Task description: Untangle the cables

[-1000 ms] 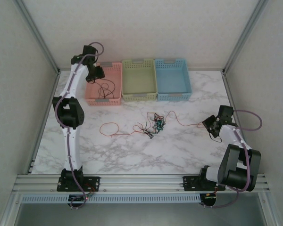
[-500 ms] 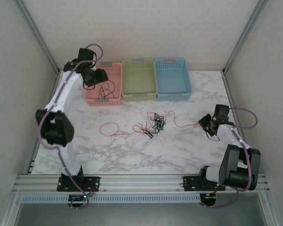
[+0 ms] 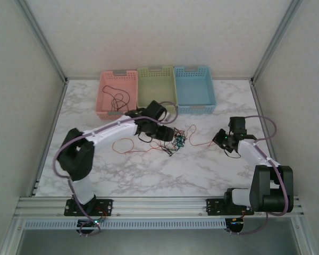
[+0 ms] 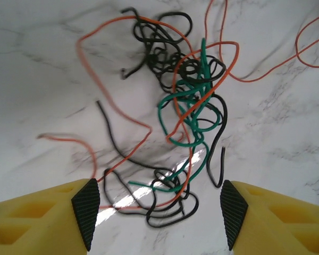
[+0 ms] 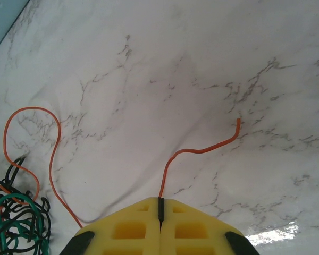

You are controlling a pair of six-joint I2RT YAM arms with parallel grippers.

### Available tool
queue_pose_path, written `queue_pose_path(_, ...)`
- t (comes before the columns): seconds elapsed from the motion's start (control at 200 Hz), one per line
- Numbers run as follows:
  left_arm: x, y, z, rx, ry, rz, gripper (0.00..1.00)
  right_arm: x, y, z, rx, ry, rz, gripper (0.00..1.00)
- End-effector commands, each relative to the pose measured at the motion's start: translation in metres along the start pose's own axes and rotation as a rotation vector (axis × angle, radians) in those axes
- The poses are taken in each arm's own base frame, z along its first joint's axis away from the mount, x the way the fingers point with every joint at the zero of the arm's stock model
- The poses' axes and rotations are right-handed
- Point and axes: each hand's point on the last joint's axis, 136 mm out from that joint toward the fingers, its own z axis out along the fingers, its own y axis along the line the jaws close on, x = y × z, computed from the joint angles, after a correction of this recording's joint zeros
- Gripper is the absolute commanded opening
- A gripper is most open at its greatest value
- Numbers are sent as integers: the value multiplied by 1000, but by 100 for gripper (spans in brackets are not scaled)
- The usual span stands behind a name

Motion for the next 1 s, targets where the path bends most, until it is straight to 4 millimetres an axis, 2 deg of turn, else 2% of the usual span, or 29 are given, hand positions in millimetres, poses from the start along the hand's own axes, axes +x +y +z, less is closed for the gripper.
queue_pose_path(0.0, -33, -24, 1, 54, -57, 86, 65, 8, 1, 0, -1, 33, -25, 0)
queue_pose_path(0.135, -34, -25, 27, 41, -9, 100, 64, 11, -1, 0, 2, 39, -27, 0)
queue_pose_path(0.42, -32, -33, 48, 64, 37, 110, 51, 11, 0, 2, 0, 44, -25, 0)
queue_pose_path(0.556, -32, -30, 49, 48, 38, 113, 35, 11, 0, 3, 1, 45, -25, 0)
queue_pose_path(0.601, -33, -30, 48, 45, 36, 114, 23, 10, 0, 3, 0, 44, -27, 0)
queue_pose_path(0.631, -34, -29, 46, 37, 31, 115, 12, 10, -1, 3, 2, 45, -27, 0)
queue_pose_path(0.676, -37, -30, 36, 18, 6, 113, 0, 10, -2, 3, 12, 41, -28, 0)
queue_pose_path(0.741, -45, -33, 10, -10, -62, 123, 0, 7, -6, -1, 36, 23, -31, 0)
queue_pose_path(0.821, -54, -24, -27, -85, -130, 111, 0, 4, -15, -5, 92, -4, -30, 0)
queue_pose_path(0.996, -53, 15, -113, -262, -250, 59, 0, -9, -40, -22, 237, -107, -13, 0)
